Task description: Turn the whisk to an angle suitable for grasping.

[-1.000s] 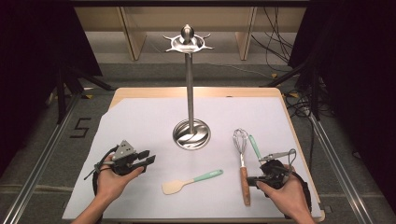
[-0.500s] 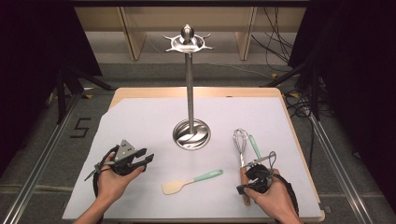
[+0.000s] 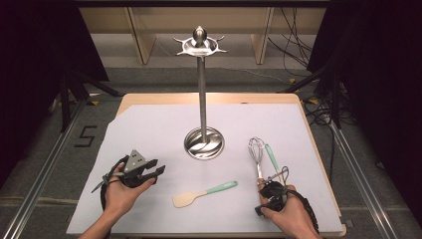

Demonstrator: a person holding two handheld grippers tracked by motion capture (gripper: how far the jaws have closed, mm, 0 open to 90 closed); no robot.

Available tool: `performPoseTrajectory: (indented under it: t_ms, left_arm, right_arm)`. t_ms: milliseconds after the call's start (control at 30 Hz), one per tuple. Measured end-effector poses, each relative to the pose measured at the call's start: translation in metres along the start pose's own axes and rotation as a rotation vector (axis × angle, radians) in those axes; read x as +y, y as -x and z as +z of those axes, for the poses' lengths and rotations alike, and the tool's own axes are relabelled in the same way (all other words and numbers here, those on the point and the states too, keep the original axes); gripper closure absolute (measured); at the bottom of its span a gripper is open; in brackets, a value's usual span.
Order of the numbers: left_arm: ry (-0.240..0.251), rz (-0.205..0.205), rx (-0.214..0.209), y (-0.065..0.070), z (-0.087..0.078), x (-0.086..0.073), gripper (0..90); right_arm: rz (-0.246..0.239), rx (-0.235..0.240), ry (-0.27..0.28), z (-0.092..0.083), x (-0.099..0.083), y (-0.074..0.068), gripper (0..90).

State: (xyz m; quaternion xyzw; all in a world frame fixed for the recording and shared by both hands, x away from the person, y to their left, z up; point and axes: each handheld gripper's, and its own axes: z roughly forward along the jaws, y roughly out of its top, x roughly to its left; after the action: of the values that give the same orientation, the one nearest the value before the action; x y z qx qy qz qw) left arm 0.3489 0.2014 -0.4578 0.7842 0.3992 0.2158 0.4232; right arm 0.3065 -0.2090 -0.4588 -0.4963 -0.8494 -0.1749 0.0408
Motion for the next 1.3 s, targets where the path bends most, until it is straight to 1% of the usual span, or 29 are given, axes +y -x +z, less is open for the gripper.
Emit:
performPoseTrajectory:
  t_ms: [33, 100, 133, 200, 233, 267, 300, 333, 367, 400, 433, 467, 500, 533, 567, 600, 667, 700, 767, 800, 867, 900, 967, 1000, 1067, 1133, 1167, 1267, 1300]
  left_arm:
    - [0.0, -0.001, 0.0, 0.0, 0.0, 0.0, 60.2]
    - [-0.001, 0.001, 0.001, 0.0, 0.0, 0.0, 60.3]
    - [-0.001, 0.001, 0.0, 0.0, 0.0, 0.0, 60.3]
    - [0.0, 0.001, -0.002, 0.0, 0.0, 0.0, 60.2]
    - [-0.001, 0.001, -0.003, 0.0, 0.0, 0.0, 60.2]
    - [-0.001, 0.001, -0.003, 0.0, 0.0, 0.0, 60.2]
    - [0.009, -0.012, -0.003, 0.002, 0.001, 0.0, 60.0]
    - [0.008, -0.011, -0.002, 0.002, 0.001, 0.0, 60.0]
    - [0.008, -0.012, -0.001, 0.002, 0.001, 0.0, 60.0]
    - [0.009, -0.014, -0.002, 0.002, 0.002, 0.0, 59.9]
    - [0.009, -0.014, -0.003, 0.002, 0.002, 0.0, 59.9]
    - [0.009, -0.014, -0.003, 0.002, 0.002, 0.0, 59.8]
    - [0.008, -0.014, -0.008, 0.002, 0.002, 0.0, 59.8]
    - [0.009, -0.015, -0.007, 0.003, 0.002, 0.0, 59.7]
    - [0.009, -0.015, -0.007, 0.003, 0.002, 0.0, 59.7]
    - [0.009, -0.015, -0.003, 0.002, 0.001, 0.0, 59.7]
    - [0.009, -0.012, -0.006, 0.001, 0.002, 0.0, 59.5]
    - [0.009, -0.012, -0.001, 0.001, 0.001, 0.0, 59.4]
    - [0.009, -0.017, -0.004, 0.002, 0.002, 0.0, 59.3]
    - [0.01, -0.014, -0.003, 0.002, 0.001, 0.0, 59.5]
    - [0.01, -0.016, -0.005, 0.002, 0.001, 0.0, 59.6]
    - [0.013, -0.015, -0.008, 0.002, 0.001, 0.0, 59.6]
    - [0.01, -0.014, -0.008, 0.002, 0.001, 0.0, 59.5]
    - [0.01, -0.013, -0.009, 0.002, 0.001, 0.0, 59.4]
    - [0.012, -0.011, -0.013, 0.002, 0.001, 0.0, 59.3]
    - [0.014, -0.012, -0.018, 0.002, 0.001, 0.0, 59.1]
    - [0.013, -0.01, -0.013, 0.003, 0.002, 0.0, 59.1]
    - [0.012, -0.009, -0.015, 0.003, 0.002, 0.0, 58.9]
    - [0.01, -0.008, -0.024, 0.003, 0.003, 0.001, 58.8]
  right_arm:
    - [-0.014, -0.012, 0.007, -0.001, -0.001, 0.004, 90.0]
    - [-0.007, -0.027, 0.012, -0.004, -0.004, 0.012, 90.0]
    - [0.041, -0.025, -0.011, -0.007, -0.006, 0.014, 90.0]
    - [0.081, -0.043, -0.021, -0.012, -0.009, 0.022, 90.0]
    - [0.056, -0.076, 0.001, -0.014, -0.011, 0.029, 90.0]
    - [0.056, -0.076, 0.001, -0.014, -0.011, 0.029, 90.0]
    - [0.138, -0.07, -0.026, -0.018, -0.014, 0.036, 90.0]
    - [0.144, -0.079, -0.012, -0.021, -0.015, 0.041, 90.0]
    - [0.174, -0.081, -0.02, -0.022, -0.016, 0.044, 90.0]
    - [0.273, -0.054, -0.021, -0.023, -0.016, 0.042, 90.0]
    - [0.301, -0.062, -0.03, -0.025, -0.016, 0.044, 90.0]
    - [0.234, -0.093, -0.027, -0.027, -0.017, 0.053, 90.0]
    - [0.207, -0.12, 0.009, -0.026, -0.017, 0.058, 90.0]
    - [0.228, -0.136, 0.008, -0.027, -0.017, 0.06, 90.0]
    - [0.228, -0.136, 0.008, -0.027, -0.017, 0.06, 90.0]
    - [0.205, -0.157, 0.021, -0.03, -0.017, 0.068, 90.0]
    - [0.221, -0.174, 0.025, -0.032, -0.016, 0.074, 90.0]
    - [0.178, -0.203, 0.038, -0.033, -0.016, 0.082, 90.0]
    - [0.241, -0.204, 0.031, -0.035, -0.015, 0.084, 90.0]
    - [0.249, -0.229, 0.035, -0.035, -0.015, 0.087, 90.0]
    - [0.255, -0.222, 0.043, -0.036, -0.014, 0.089, 90.0]
    - [0.293, -0.22, 0.06, -0.037, -0.013, 0.093, 90.0]
    - [0.275, -0.234, 0.062, -0.039, -0.013, 0.097, 90.0]
    - [0.301, -0.23, 0.072, -0.039, -0.013, 0.098, 90.0]
    - [0.267, -0.248, 0.067, -0.042, -0.013, 0.099, 89.0]
    - [0.268, -0.243, 0.093, -0.048, -0.013, 0.096, 88.0]
    - [0.261, -0.214, 0.106, -0.053, -0.013, 0.094, 87.5]
    - [0.254, -0.231, 0.133, -0.062, -0.01, 0.091, 86.7]
    - [0.22, -0.241, 0.16, -0.07, -0.007, 0.095, 87.0]
